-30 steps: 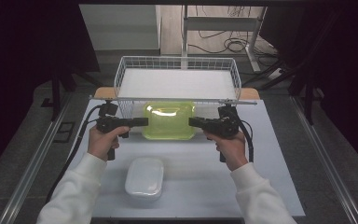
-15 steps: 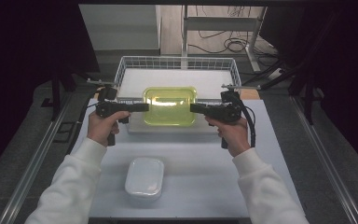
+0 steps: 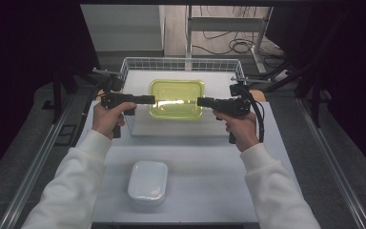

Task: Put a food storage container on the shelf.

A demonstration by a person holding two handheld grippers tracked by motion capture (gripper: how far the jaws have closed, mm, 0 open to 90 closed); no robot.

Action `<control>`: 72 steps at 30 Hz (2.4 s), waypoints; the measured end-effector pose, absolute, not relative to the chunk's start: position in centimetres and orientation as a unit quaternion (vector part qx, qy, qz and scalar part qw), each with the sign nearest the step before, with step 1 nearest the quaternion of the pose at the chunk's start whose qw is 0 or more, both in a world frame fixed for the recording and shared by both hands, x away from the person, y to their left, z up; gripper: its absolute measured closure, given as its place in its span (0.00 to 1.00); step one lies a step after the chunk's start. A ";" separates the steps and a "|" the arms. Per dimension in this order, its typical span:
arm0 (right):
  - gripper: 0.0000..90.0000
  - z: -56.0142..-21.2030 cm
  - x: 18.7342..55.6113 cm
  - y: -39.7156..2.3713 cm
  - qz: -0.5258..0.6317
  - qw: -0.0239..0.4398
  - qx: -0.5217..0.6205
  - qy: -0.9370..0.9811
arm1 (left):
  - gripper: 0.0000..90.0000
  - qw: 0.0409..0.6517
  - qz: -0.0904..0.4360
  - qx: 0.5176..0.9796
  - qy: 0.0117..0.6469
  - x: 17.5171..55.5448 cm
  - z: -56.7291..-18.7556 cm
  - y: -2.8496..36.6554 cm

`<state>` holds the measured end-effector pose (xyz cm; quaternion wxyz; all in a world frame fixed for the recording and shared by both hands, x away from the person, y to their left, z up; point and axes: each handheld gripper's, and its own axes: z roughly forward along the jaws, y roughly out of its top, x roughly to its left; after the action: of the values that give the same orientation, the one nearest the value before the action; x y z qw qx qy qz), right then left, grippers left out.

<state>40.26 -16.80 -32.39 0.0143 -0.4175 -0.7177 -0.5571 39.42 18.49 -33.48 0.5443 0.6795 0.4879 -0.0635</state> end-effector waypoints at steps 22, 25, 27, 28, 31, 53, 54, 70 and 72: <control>0.84 -31.0 45.8 -16.9 -0.547 0.026 -0.443 -0.709 | 0.89 0.537 -0.076 0.673 0.502 45.0 -32.1 18.4; 0.84 -30.9 46.5 -17.1 -0.545 0.027 -0.447 -0.709 | 0.89 0.535 -0.081 0.673 0.505 45.8 -32.1 18.2; 0.84 -30.8 46.9 -17.1 -0.544 0.028 -0.449 -0.708 | 0.89 0.532 -0.080 0.676 0.504 46.1 -32.0 18.2; 0.84 -30.8 46.9 -17.1 -0.544 0.028 -0.449 -0.708 | 0.89 0.532 -0.080 0.676 0.504 46.1 -32.0 18.2; 0.85 -30.7 47.4 -17.1 -0.545 0.033 -0.454 -0.704 | 0.88 0.529 -0.079 0.675 0.508 46.5 -31.8 18.1; 0.80 -32.6 51.0 -16.3 -0.511 0.064 -0.544 -0.663 | 0.84 0.520 -0.144 0.630 0.558 50.4 -33.8 18.3; 0.80 -32.6 51.1 -16.3 -0.509 0.069 -0.550 -0.658 | 0.83 0.522 -0.147 0.628 0.558 50.5 -33.9 18.3; 0.34 -31.3 49.5 -16.0 -0.517 0.004 -0.556 -0.651 | 0.37 0.552 -0.060 0.629 0.545 48.8 -32.3 19.0; 0.30 -30.8 49.0 -16.2 -0.516 -0.020 -0.551 -0.656 | 0.35 0.557 -0.053 0.628 0.542 48.3 -32.1 19.1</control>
<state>48.97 -16.19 -30.82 -0.0198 -0.5507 -0.6562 -0.5155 48.30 19.10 -32.11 0.5569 0.6275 0.5415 -0.0532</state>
